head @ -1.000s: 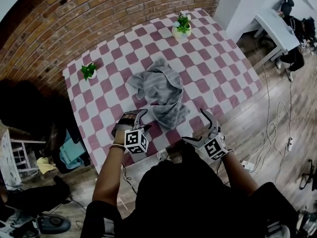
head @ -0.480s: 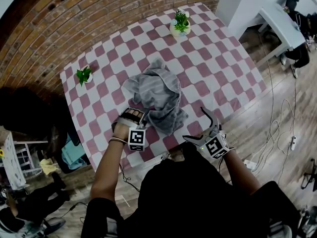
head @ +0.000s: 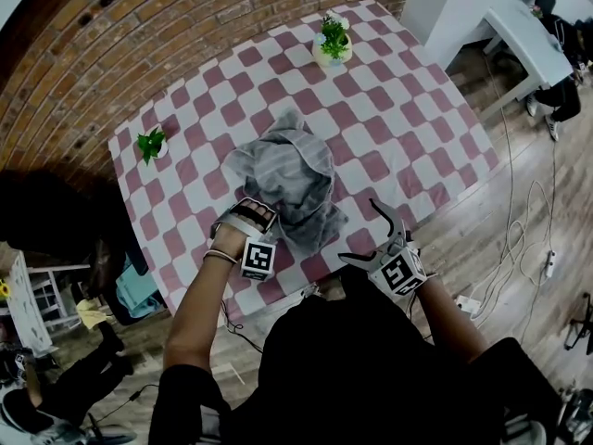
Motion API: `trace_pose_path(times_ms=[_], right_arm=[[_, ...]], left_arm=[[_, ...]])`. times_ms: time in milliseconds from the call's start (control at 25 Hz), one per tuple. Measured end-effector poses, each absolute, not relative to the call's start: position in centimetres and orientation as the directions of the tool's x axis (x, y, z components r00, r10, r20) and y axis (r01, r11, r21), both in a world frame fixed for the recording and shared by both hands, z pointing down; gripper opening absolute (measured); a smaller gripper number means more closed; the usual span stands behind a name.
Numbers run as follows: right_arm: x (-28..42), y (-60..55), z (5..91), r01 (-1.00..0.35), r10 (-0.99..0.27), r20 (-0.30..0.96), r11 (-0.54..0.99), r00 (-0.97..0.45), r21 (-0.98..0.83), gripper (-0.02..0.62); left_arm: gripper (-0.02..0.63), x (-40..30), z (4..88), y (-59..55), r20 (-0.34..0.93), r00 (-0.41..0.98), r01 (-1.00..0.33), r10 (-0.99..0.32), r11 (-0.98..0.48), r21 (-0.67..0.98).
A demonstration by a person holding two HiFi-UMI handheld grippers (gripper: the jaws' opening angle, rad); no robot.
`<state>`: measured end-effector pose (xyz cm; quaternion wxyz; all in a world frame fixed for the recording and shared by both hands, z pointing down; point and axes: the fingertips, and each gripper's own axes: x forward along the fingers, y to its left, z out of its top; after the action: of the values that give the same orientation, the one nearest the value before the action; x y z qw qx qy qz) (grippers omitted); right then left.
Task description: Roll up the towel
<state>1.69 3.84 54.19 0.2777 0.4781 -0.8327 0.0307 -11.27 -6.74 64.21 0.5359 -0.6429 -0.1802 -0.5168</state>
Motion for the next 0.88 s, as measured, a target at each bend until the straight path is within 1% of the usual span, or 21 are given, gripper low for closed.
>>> trace_pose_path(times_ms=[40, 360, 600, 640, 680, 720, 760, 880], right_arm=[[1.7, 3.9, 54.2, -0.813, -0.778, 0.493, 0.542, -0.389, 0.212, 0.589], [1.7, 4.5, 55.0, -0.81, -0.761, 0.511, 0.555, -0.399, 0.193, 0.589], [1.4, 4.3, 55.1, -0.805, -0.761, 0.506, 0.56, -0.405, 0.197, 0.589], [1.3, 4.3, 55.0, -0.805, -0.763, 0.503, 0.559, -0.405, 0.199, 0.589], [1.3, 4.3, 55.0, -0.805, -0.765, 0.501, 0.558, -0.405, 0.201, 0.589], [1.3, 4.3, 54.9, -0.806, -0.766, 0.5, 0.556, -0.403, 0.203, 0.589], [1.4, 4.4, 54.9, -0.807, -0.767, 0.5, 0.554, -0.401, 0.203, 0.589], [1.7, 4.5, 55.0, -0.813, -0.771, 0.502, 0.546, -0.393, 0.204, 0.589]], left_arm=[[0.014, -11.2, 64.3, -6.7, 0.855, 0.406, 0.781, -0.322, -0.364, -0.508], [-0.002, -11.1, 62.9, -6.5, 0.846, 0.436, 0.704, -0.306, -0.469, -0.533], [0.015, -11.2, 62.3, -7.0, 0.82, 0.447, 0.72, -0.358, -0.399, -0.567], [0.027, -11.3, 62.5, -7.1, 0.817, 0.444, 0.722, -0.369, -0.393, -0.57], [0.066, -11.4, 62.7, -7.3, 0.816, 0.439, 0.724, -0.377, -0.389, -0.569], [0.136, -11.5, 63.0, -7.4, 0.817, 0.434, 0.727, -0.381, -0.388, -0.567], [0.17, -11.5, 63.1, -7.4, 0.819, 0.428, 0.731, -0.383, -0.386, -0.563], [0.188, -11.7, 63.6, -7.6, 0.832, 0.41, 0.749, -0.373, -0.383, -0.541]])
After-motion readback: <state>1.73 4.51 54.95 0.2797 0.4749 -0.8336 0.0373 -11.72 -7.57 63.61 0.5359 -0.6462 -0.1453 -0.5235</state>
